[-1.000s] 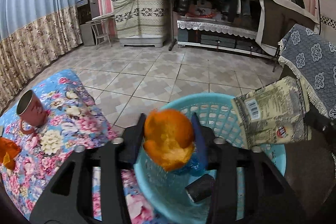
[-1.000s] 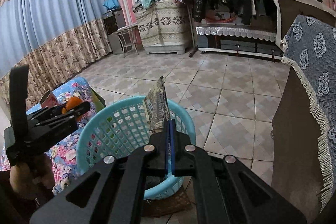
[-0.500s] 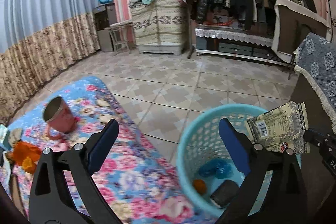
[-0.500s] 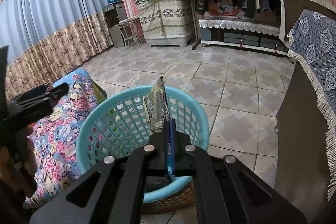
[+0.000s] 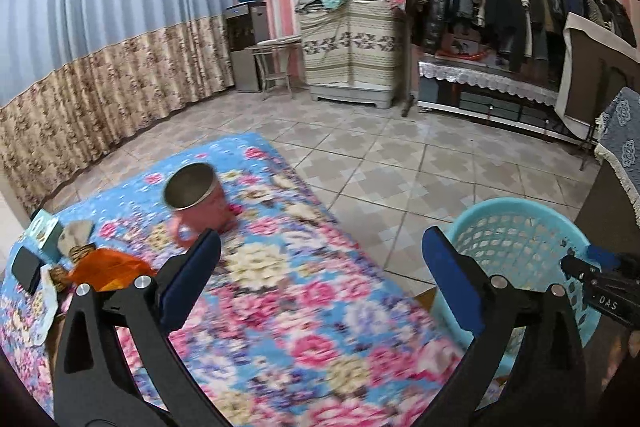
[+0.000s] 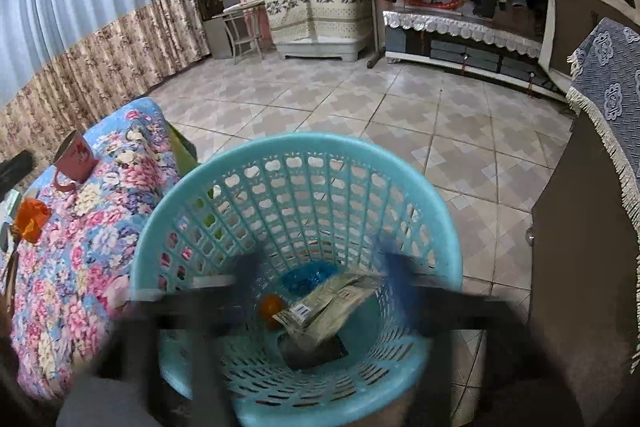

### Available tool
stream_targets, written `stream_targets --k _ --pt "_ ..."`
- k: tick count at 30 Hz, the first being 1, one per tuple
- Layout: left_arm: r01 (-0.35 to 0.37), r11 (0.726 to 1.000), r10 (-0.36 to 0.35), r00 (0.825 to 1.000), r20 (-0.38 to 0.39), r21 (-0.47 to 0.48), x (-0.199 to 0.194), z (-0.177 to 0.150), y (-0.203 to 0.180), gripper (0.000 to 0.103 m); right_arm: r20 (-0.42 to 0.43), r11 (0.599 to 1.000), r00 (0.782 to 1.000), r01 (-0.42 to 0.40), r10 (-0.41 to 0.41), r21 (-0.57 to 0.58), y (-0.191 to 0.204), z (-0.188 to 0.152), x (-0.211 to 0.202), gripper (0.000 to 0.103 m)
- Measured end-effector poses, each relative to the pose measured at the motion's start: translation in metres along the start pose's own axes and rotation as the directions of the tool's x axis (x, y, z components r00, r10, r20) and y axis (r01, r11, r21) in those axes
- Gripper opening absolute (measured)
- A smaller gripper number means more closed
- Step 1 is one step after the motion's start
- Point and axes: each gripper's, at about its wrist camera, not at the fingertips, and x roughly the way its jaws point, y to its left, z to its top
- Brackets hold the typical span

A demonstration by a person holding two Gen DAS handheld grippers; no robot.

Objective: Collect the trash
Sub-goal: 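Carry both items to the light-blue basket and open both tools to drop them, then move both tools back over the bed toward the remaining items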

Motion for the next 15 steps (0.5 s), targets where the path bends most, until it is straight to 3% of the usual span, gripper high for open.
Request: stream_targets --k 6,8,15 --pt "-0.049 0.998 0.049 0.999 -0.003 -0.037 -0.018 -0.011 0.052 0.097 0.018 1.000 1.000 0.015 -0.015 -0.008 0.017 0.000 -0.001 0.075" --pt "-0.060 0.997 0.060 0.998 -0.006 -0.055 -0.024 -0.013 0.070 0.098 0.049 1.000 0.999 0.014 -0.013 -0.015 0.030 0.003 -0.008 0.085" --pt "-0.178 0.980 0.178 0.984 -0.015 -0.084 -0.050 -0.038 0.140 0.098 0.180 0.994 0.981 -0.062 0.078 -0.090 0.110 0.008 -0.038 0.092"
